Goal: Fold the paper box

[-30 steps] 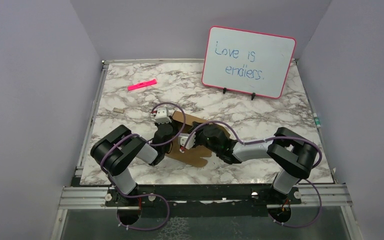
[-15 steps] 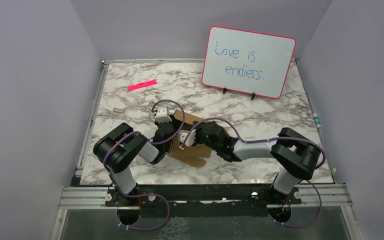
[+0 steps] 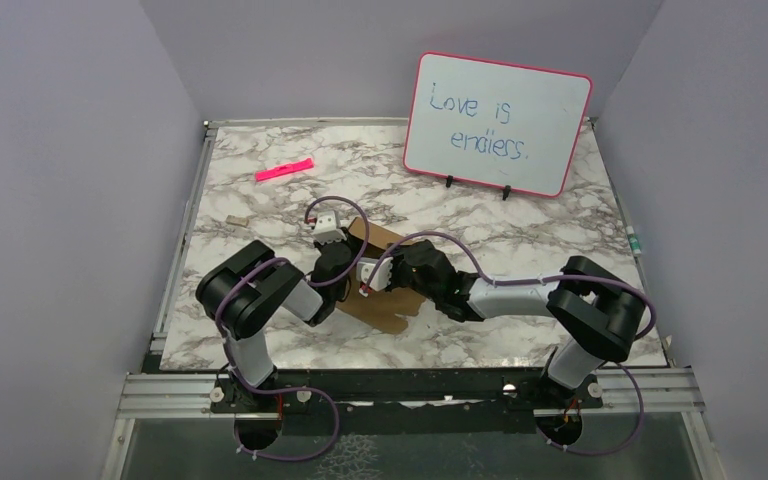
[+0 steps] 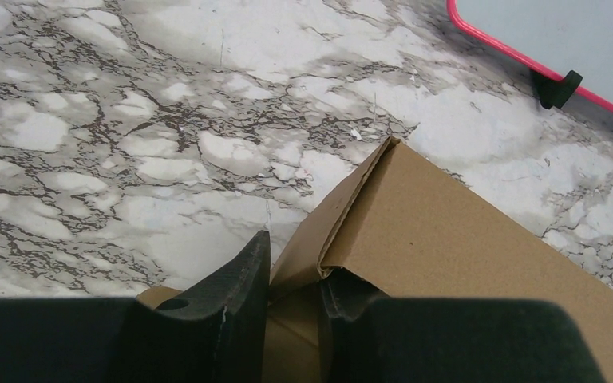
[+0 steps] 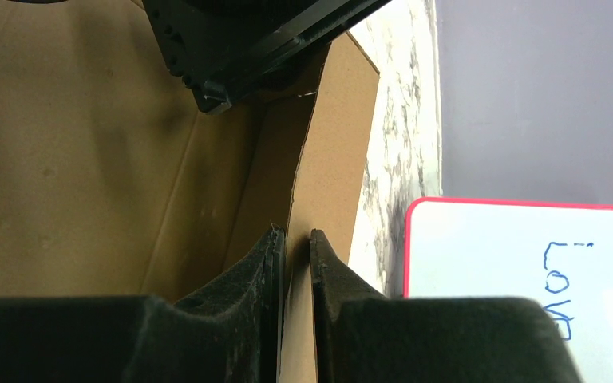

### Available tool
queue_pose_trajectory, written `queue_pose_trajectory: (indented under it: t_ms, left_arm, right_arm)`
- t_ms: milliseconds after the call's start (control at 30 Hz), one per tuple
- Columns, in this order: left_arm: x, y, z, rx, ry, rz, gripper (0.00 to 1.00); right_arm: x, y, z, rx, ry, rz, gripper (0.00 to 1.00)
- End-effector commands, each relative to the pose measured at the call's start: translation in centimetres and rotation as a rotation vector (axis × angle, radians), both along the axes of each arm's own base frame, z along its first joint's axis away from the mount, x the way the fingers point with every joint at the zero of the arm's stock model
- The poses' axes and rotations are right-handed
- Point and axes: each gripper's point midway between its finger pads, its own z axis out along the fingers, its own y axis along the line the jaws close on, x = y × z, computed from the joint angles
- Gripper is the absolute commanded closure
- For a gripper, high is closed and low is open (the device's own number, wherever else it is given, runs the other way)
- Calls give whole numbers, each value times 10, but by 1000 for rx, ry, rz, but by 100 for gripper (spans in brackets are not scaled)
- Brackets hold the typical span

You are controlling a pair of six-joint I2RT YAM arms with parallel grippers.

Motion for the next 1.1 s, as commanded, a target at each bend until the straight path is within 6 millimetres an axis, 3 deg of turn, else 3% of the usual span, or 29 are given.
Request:
queue_pose_trajectory:
  t_ms: [0,100,400,633,800,967,1067]
  left_arm:
    - [3,23,-13,51,20,117,79]
    - [2,17,-12,48,19,86,76]
    - [-10,2,16,32,-35,-40,55]
    - [-37,11,6,53,32,-91,37]
    - [-60,12,6,-9,77,-138,29]
    - [-81,18,23,-55,104,-166,20]
    - [-90,23,43,-84,105,-159,13]
  right_arm:
    - [-20,-8,-30,-67,130,19,80]
    - [-19,-7,-23,-50,124,18,80]
    - [-24,-2,5,69,138,20,71]
    - [-30,-6,19,133,190,-12,60]
    - [-43,-5,43,233,249,4,54]
    - [-53,-20,73,385,327,-74,48]
    - [-56,-32,90,516,401,-176,45]
